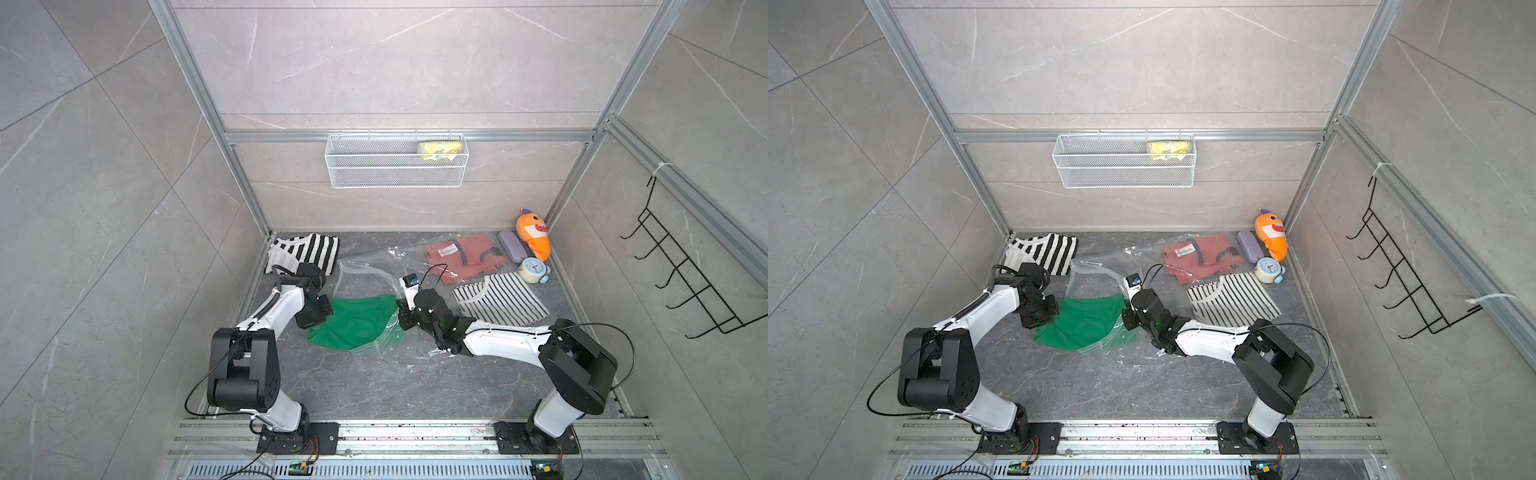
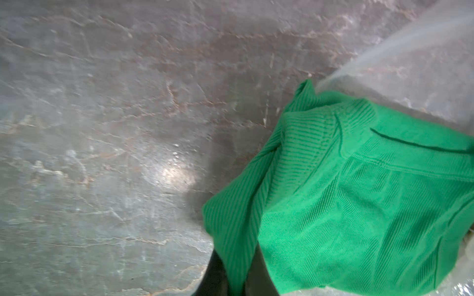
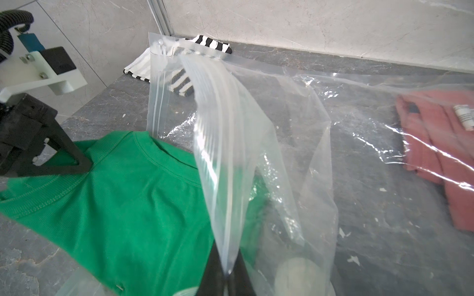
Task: Take the tank top out of the vacuum bag
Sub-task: Take out the tank top from the vacuum bag.
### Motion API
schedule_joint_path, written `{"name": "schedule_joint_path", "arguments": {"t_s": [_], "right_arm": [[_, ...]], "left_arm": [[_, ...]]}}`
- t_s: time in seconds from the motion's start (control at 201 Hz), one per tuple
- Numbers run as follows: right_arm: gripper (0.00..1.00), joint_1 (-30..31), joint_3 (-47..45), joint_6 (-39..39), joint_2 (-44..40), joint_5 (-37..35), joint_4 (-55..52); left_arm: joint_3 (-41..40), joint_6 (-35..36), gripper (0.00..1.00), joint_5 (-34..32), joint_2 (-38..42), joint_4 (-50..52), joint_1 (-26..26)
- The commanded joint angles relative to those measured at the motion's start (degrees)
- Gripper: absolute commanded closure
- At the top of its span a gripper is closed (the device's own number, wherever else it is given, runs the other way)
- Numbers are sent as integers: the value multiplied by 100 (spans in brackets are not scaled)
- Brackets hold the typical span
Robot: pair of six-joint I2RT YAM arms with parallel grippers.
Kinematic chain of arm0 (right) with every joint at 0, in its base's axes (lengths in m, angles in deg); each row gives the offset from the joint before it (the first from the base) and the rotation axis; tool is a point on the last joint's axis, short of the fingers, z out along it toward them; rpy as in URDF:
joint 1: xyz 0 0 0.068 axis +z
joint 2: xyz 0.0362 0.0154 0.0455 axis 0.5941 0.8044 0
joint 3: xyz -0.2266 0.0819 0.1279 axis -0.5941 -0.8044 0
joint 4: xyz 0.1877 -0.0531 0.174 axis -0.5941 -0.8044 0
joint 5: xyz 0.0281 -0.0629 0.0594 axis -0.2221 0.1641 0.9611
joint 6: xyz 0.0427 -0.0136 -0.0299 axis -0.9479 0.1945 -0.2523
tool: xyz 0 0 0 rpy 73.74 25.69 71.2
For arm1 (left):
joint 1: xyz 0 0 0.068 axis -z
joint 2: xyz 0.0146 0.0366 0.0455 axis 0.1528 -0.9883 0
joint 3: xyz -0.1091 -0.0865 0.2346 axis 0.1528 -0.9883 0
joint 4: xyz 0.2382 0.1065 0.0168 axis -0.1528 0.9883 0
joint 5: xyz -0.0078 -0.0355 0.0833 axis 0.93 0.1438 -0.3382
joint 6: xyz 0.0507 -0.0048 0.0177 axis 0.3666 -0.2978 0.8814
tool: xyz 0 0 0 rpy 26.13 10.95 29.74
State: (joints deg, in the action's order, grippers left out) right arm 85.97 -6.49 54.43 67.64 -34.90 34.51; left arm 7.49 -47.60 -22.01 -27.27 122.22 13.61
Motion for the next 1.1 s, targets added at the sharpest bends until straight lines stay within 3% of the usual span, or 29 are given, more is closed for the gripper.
{"name": "schedule_joint_path", "arguments": {"t_s": [0.0, 0.393, 0.592, 1.09], "right_arm": [[100, -32, -71, 85, -178, -161, 95], [100, -30, -145, 116, -304, -176, 146], [100, -30, -196, 118, -320, -206, 190], [100, -30, -339, 152, -389, -325, 384]], "left_arm": [[204, 81, 100, -345, -55, -63, -43], [128, -63, 100, -626, 36, -243, -239], [-18, -173, 100, -1027, 174, -557, -449], [225, -225, 100, -2377, -481, -861, -714]]}}
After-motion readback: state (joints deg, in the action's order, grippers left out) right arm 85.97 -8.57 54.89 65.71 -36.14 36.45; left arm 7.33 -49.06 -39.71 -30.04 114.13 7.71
